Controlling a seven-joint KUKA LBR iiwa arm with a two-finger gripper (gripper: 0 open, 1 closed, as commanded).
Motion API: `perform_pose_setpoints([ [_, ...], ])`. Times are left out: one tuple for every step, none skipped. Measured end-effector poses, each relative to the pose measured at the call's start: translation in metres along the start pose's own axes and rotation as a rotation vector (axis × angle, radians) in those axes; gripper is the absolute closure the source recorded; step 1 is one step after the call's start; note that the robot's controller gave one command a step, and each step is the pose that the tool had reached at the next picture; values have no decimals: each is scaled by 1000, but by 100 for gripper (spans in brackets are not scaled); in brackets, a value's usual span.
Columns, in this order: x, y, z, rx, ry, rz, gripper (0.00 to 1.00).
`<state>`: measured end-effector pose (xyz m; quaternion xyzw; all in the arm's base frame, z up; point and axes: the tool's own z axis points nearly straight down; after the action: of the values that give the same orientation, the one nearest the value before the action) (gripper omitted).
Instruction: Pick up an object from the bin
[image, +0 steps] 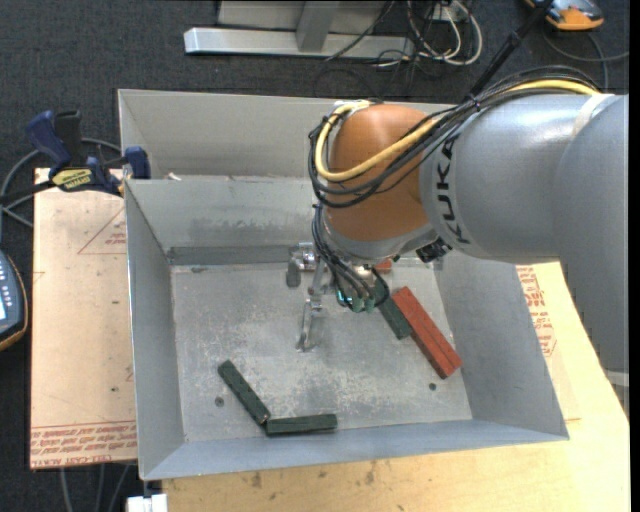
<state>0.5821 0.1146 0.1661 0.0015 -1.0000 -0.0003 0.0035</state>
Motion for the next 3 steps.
perform_pose_setpoints([
  [56, 63, 73, -1, 0, -368, 0],
  [77, 89, 96, 1, -10, -647, 0],
  [49, 15, 60, 5, -13, -558, 0],
])
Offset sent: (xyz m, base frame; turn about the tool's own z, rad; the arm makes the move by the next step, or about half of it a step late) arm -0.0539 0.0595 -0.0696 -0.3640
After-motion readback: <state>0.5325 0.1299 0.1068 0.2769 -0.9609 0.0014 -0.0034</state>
